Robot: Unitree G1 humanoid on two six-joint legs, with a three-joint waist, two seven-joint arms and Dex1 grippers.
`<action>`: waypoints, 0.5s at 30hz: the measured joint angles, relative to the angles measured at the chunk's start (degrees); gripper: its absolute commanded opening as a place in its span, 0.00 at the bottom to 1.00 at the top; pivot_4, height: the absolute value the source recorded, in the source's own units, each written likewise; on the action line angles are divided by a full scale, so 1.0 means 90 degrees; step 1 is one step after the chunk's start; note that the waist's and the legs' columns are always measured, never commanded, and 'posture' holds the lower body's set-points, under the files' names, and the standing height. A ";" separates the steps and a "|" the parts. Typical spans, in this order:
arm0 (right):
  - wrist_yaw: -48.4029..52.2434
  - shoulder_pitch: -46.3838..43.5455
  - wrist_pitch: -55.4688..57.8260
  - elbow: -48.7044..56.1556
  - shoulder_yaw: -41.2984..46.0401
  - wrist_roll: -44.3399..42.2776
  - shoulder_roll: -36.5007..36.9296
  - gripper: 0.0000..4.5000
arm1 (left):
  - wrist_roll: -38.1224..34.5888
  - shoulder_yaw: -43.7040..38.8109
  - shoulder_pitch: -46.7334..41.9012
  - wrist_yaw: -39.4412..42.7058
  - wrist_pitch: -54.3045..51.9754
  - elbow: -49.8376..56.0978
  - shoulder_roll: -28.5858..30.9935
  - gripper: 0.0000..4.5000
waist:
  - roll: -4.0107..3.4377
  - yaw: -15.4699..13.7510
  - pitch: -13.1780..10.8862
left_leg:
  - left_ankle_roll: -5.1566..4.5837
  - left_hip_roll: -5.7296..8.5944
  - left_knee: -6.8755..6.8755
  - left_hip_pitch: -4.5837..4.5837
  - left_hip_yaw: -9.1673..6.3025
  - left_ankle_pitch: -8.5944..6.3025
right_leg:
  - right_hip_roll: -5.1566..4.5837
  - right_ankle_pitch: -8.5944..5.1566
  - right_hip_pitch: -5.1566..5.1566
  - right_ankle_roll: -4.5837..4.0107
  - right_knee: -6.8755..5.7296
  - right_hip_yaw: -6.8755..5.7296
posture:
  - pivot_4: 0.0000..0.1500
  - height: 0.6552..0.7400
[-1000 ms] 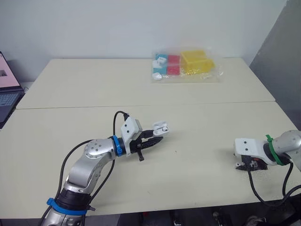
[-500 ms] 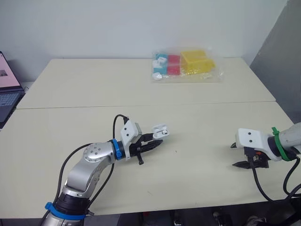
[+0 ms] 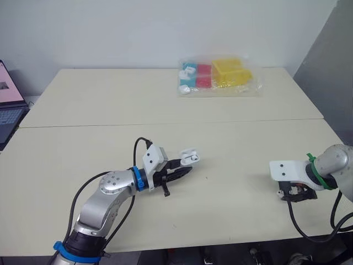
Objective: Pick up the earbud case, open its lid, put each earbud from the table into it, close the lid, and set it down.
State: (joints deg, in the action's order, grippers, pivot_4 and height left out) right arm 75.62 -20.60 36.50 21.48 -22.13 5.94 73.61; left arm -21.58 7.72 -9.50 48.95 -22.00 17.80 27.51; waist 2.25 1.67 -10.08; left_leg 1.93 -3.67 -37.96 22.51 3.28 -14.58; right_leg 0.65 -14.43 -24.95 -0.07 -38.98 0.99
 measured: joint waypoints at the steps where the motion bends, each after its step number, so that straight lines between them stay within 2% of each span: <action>1: 0.0057 -0.0067 -0.0024 -0.0040 -0.0078 0.0054 -0.0045 0.73 | 0.0001 0.0015 0.0001 -0.0012 0.0000 0.0004 -0.0008 0.17 | -0.0001 0.0003 0.0000 | 0.0000 0.0001 0.0000 -0.0001 0.0000 0.0000 | 0.0000 0.0000 0.0000 0.0000 -0.0001 0.0002 | 1.00 1.00; 15: 0.0292 -0.0147 -0.0227 -0.0300 -0.0303 0.0536 -0.0329 0.73 | 0.0002 0.0056 0.0026 -0.0087 0.0001 0.0023 -0.0021 0.17 | -0.0001 -0.0003 0.0001 | 0.0000 0.0001 0.0000 -0.0002 0.0000 0.0000 | 0.0000 0.0000 0.0001 0.0000 -0.0001 -0.0002 | 1.00 1.00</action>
State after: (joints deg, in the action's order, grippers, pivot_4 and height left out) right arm 78.25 -21.92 34.46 18.79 -24.86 10.76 70.65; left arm -21.57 8.23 -9.27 48.17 -21.99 18.00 27.32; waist 2.24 1.65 -10.07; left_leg 1.93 -3.67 -37.96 22.49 3.28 -14.58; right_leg 0.65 -14.43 -24.94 -0.08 -38.99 0.97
